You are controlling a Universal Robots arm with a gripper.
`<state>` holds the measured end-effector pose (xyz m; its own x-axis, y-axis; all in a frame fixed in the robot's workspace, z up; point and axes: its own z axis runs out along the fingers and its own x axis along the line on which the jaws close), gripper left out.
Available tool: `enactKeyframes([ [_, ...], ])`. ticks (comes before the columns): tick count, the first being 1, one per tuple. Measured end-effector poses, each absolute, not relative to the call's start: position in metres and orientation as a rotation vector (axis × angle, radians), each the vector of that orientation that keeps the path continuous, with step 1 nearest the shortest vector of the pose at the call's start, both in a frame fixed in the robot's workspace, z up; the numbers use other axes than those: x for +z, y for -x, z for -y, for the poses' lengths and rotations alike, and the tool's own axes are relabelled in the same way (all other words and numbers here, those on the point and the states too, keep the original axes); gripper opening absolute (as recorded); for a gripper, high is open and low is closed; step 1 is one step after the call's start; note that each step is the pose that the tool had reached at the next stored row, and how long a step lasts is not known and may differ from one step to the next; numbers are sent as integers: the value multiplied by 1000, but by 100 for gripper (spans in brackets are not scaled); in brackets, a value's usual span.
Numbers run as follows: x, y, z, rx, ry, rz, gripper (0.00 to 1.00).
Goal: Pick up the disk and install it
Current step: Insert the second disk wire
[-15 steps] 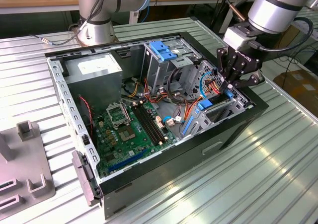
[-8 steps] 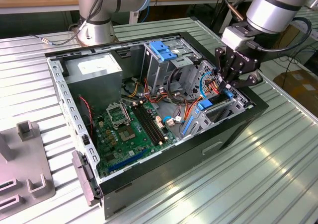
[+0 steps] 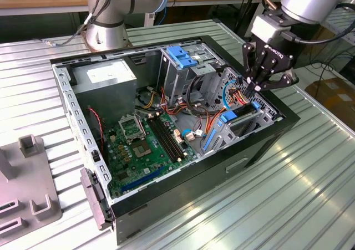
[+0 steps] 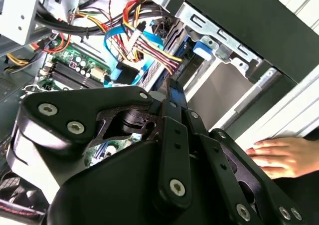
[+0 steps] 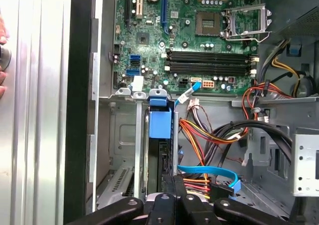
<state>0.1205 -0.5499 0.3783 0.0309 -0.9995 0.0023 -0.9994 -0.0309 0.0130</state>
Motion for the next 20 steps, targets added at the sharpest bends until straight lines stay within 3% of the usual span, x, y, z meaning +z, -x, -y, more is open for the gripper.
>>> enactKeyframes([
  [16, 390, -113, 549, -19, -2250, 2180, 10],
  [20, 394, -113, 534, -18, -2250, 2179, 10],
])
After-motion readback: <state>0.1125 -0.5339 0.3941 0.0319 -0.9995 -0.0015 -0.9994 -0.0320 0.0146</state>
